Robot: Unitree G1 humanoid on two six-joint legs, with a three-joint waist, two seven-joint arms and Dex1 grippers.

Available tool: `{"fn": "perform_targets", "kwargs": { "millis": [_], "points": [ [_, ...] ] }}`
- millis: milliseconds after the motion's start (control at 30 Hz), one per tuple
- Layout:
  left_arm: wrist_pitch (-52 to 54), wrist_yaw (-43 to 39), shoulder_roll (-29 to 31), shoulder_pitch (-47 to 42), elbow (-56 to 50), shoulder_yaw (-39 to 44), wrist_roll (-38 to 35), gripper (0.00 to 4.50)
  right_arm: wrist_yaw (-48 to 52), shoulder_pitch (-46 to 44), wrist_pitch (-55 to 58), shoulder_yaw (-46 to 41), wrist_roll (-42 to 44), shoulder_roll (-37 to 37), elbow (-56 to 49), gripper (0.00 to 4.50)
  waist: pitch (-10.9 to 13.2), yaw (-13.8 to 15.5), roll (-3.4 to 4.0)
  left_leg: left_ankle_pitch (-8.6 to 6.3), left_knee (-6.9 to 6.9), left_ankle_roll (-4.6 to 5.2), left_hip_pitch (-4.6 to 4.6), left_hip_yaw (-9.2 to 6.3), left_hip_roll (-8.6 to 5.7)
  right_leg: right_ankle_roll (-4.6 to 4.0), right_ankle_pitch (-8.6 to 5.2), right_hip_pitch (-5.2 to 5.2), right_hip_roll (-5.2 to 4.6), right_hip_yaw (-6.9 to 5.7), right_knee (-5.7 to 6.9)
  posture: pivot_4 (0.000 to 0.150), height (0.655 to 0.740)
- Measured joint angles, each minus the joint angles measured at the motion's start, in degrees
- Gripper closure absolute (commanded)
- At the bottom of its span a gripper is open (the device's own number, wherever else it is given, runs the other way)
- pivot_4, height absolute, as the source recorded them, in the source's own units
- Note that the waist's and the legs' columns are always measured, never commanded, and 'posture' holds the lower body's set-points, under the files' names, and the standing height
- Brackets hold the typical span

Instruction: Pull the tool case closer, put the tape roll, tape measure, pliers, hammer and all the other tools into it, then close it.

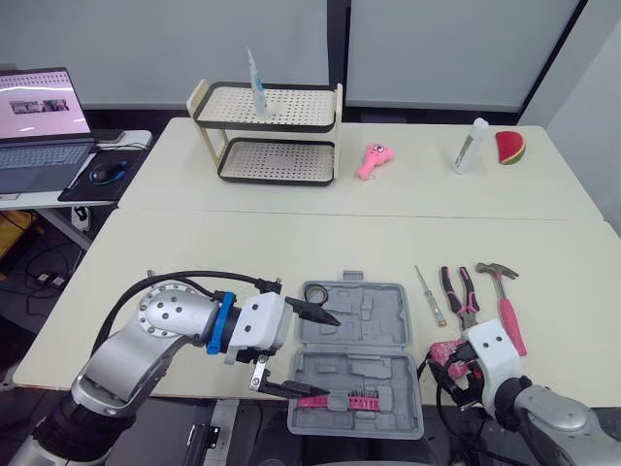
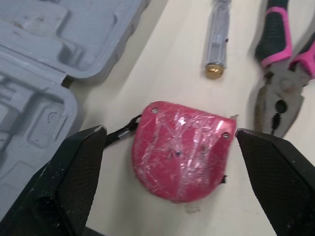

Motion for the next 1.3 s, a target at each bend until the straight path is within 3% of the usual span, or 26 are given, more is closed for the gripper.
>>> {"fn": "perform_targets", "kwargs": {
  "millis": [333, 1200, 1300],
  "points": [
    [-1.44, -1.24, -0.66, -0.22, 1.97, -0.01, 0.45, 0.0, -4.57, 1.39, -3.65, 1.52, -1.04, 0.91, 2.55, 0.02, -0.01, -0.04, 0.0, 0.0, -0.01, 0.0, 0.03, 0.0, 0.0, 0.0, 0.0, 0.0, 0.01, 0.01, 0.0, 0.15, 0.729],
    [-2.67, -0.95, -1.9, -0.42, 3.18, -1.11, 2.25, 0.0, -4.53, 1.9, -11.57, -0.65, -0.3, 2.24, 10.45, 0.02, -0.01, -0.14, 0.01, 0.0, -0.03, 0.01, 0.03, 0.0, 0.0, 0.0, 0.0, 0.0, 0.01, 0.01, 0.01, 0.15, 0.729],
    [-2.73, -0.88, -1.91, -0.42, 3.18, -1.11, 2.36, 0.0, -4.41, 1.47, -12.46, 0.0, -0.33, 1.96, 11.3, 0.89, -0.01, -0.15, 0.01, 0.0, -0.03, 0.01, 0.03, 0.0, 0.0, 0.0, 0.0, 0.0, 0.01, 0.01, 0.01, 0.15, 0.729]
  ]
}}
